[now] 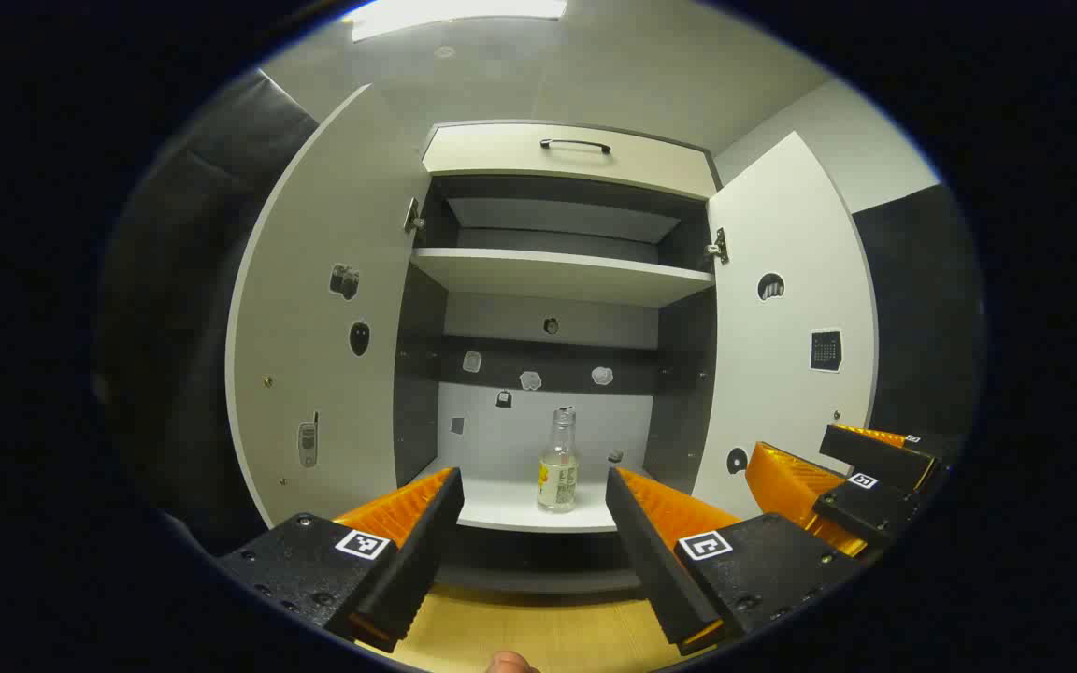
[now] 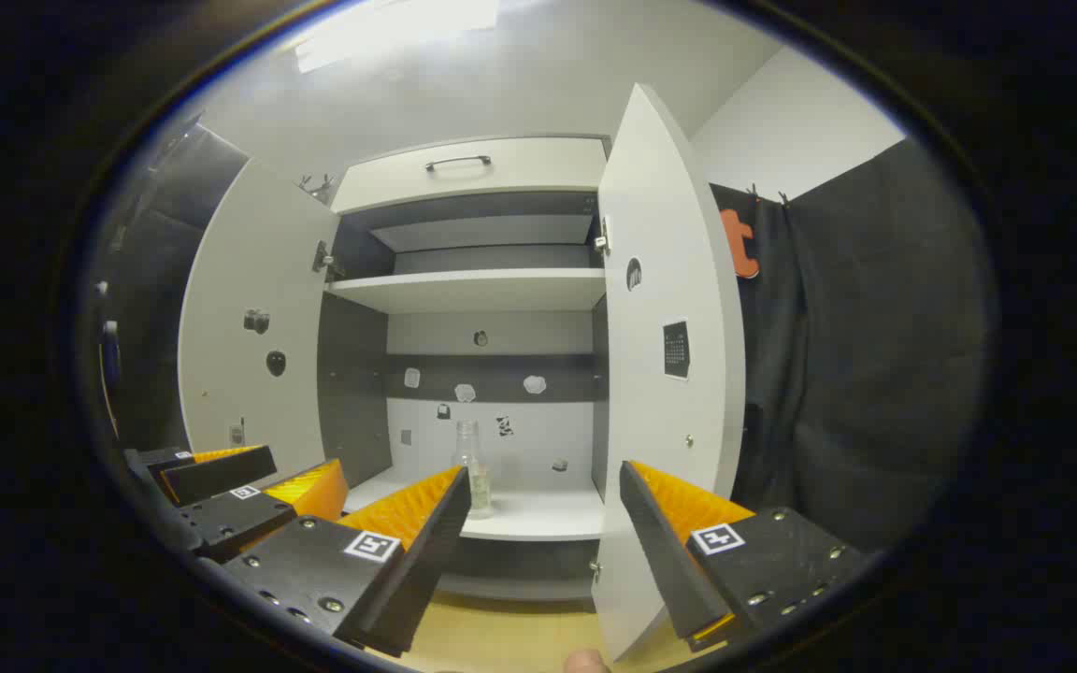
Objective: Grasp the bottle in the cabinet with the left hand and place it on the coaster, then close the right door with the right hand and the left door with the left hand.
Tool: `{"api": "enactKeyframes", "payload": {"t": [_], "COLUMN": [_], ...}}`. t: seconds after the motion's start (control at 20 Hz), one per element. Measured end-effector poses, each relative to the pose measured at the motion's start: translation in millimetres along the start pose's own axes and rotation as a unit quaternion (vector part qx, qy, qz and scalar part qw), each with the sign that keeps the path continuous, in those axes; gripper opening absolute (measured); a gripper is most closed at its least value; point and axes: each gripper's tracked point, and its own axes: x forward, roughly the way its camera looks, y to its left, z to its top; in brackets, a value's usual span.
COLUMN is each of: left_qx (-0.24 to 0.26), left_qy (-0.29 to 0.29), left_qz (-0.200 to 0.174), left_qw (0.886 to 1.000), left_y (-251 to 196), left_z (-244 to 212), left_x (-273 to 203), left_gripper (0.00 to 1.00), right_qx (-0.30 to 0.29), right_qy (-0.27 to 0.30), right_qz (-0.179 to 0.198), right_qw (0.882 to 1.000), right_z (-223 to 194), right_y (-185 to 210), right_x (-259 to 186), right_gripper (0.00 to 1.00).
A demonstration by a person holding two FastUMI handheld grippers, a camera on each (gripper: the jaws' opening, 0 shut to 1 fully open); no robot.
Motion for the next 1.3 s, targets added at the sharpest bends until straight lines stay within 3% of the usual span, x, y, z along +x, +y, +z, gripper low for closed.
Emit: {"api": "enactKeyframes", "payload": {"t": [0.75, 0.85, 0.95, 1.15, 1.2, 1.3], "left_qx": [0.001, 0.003, 0.008, 0.008, 0.009, 0.012], "left_qy": [0.008, 0.009, 0.011, 0.008, 0.007, 0.006], "left_qz": [-0.005, -0.008, -0.01, -0.017, -0.02, -0.024], "left_qw": [1.0, 1.0, 1.0, 1.0, 1.0, 1.0], "left_y": [5.7, 5.0, 5.2, 5.5, 4.5, 1.8], "left_z": [-3.8, -5.5, -7.4, -6.8, -7.1, -10.1], "left_x": [-11.1, -8.5, -1.1, 36.2, 49.1, 75.3], "left_gripper": [0.96, 0.96, 0.96, 0.96, 0.96, 0.96], "right_qx": [-0.01, -0.008, -0.008, -0.012, -0.01, -0.007], "right_qy": [0.005, 0.005, 0.005, 0.0, -0.001, -0.005], "right_qz": [-0.011, -0.012, -0.011, -0.013, -0.014, -0.017], "right_qw": [1.0, 1.0, 1.0, 1.0, 1.0, 1.0], "right_z": [-5.5, -4.9, -4.9, -2.9, -1.9, -0.7], "right_y": [-0.5, -1.0, -1.7, -1.4, -1.6, -2.6], "right_x": [-4.0, -5.8, -7.3, -9.3, -9.9, -11.9], "right_gripper": [0.97, 0.93, 0.98, 0.97, 0.93, 0.97]}}
